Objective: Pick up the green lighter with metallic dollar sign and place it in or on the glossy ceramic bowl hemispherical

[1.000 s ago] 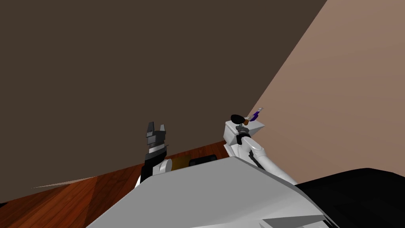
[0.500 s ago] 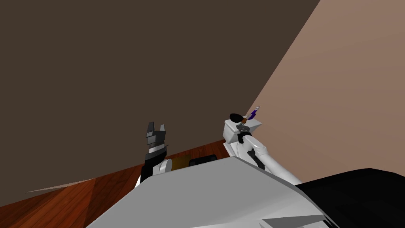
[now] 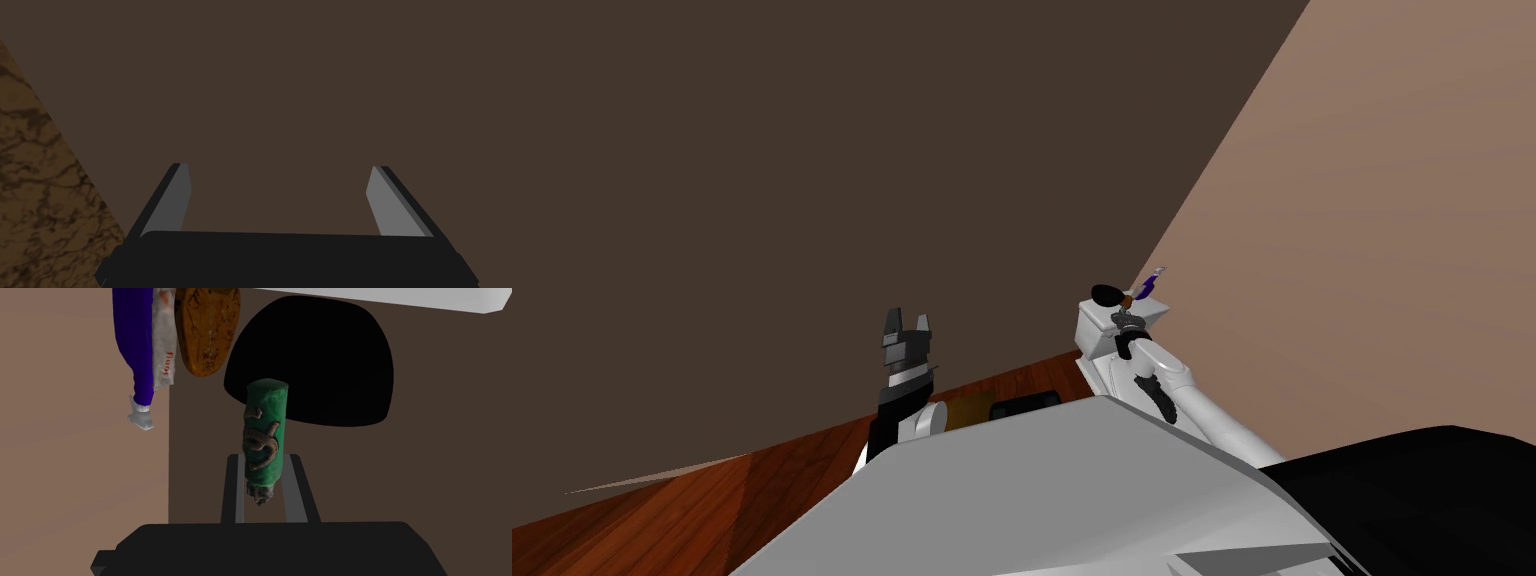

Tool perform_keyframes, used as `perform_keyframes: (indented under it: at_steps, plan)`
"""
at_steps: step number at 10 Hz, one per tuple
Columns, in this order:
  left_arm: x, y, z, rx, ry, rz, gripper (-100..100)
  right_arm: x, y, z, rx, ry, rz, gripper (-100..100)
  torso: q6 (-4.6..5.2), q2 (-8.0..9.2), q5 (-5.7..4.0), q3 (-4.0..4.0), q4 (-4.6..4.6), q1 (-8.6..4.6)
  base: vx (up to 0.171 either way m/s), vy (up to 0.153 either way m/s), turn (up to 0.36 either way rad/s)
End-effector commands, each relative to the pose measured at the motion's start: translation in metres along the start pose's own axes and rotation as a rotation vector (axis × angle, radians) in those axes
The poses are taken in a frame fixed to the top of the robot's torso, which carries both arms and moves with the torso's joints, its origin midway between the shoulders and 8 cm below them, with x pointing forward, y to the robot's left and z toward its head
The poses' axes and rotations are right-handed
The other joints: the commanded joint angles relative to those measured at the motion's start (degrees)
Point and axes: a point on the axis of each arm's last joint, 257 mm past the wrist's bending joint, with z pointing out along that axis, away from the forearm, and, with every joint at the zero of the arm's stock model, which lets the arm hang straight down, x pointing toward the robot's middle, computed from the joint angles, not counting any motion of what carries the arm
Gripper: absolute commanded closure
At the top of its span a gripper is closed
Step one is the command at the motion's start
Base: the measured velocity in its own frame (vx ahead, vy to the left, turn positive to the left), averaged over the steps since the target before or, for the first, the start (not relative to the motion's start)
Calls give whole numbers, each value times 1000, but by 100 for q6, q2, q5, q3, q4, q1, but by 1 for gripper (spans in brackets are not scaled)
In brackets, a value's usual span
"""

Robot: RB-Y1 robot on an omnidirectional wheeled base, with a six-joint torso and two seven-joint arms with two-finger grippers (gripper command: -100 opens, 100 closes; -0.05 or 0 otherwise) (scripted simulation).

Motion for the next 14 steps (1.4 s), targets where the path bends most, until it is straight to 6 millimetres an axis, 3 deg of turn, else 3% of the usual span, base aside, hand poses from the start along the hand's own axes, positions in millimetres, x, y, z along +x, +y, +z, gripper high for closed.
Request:
perform_keyframes:
  at_steps: [1, 10, 14]
  plan:
    - [0, 0, 0, 0, 0, 0, 0, -3, 0, 2, -5, -2, -5, 100, 0, 0, 0, 0, 0, 0, -27, 21, -26]
    - [0, 0, 0, 0, 0, 0, 0, -30, -9, 16, -34, -18, -38, 100, -2, -2, 1, 0, 2, 0, -25, 23, -22]
    - [0, 0, 0, 0, 0, 0, 0, -48, -22, 23, -40, -17, -34, 100, -9, -21, -1, -10, -1, 0, 9, 20, 20]
